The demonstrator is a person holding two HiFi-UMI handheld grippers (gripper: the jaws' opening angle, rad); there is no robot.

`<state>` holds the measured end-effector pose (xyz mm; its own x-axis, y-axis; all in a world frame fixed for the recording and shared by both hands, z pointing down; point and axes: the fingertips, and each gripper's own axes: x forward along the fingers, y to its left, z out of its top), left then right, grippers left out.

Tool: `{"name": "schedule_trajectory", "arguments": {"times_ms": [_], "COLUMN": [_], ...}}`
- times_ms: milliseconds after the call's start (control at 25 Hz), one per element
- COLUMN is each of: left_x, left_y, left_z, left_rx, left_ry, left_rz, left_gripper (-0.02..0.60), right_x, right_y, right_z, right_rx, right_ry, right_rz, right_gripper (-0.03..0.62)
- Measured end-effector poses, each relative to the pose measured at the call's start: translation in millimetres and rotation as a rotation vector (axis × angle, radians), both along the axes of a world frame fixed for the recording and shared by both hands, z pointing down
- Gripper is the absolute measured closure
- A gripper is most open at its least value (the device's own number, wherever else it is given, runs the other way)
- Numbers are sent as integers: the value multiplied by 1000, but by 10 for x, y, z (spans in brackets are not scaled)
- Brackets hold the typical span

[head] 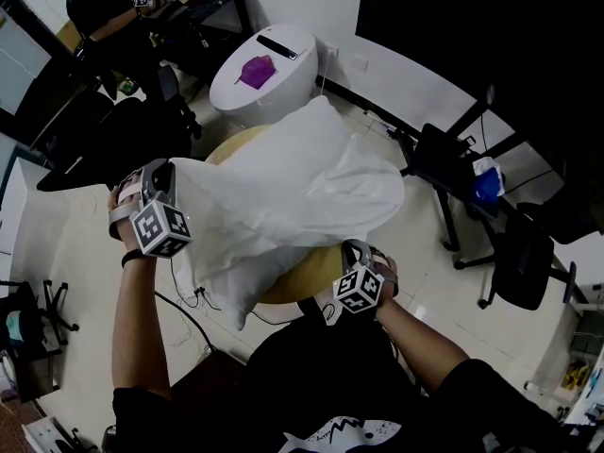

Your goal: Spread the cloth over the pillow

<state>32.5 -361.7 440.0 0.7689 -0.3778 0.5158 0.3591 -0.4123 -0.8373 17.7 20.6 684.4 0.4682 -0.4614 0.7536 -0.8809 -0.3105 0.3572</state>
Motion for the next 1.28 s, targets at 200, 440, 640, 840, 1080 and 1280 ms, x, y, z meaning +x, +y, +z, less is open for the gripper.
{"name": "schedule_trajectory", "arguments": {"times_ms": [200,440,640,840,1080,1280], "left_x": [-17,-159,-347,-531,-742,-852], "left_y": [8,74,82,136,217,263], "left_z": [-5,-203,-306,-481,-798,-1050], "left_rx": [-3,2,1,4,21,30], "left_ry": [3,45,70,115,169,205], "left_rz": [1,7,7,-5,-43,-104], "left_gripper": [581,581,581,581,581,581], "right_x": [27,114,299,510,805,1138], "right_y": [11,179,291,339,379,344], "right_z": [-89,-555,-1059,-1676,-2433,-2958], "right_rx": [28,100,146,200,263,347], "right_ry": [-6,44,148,277,422,519], "right_rz": [9,34,45,34,-10,-70], "right_gripper": [583,585,585,585,585,585]}}
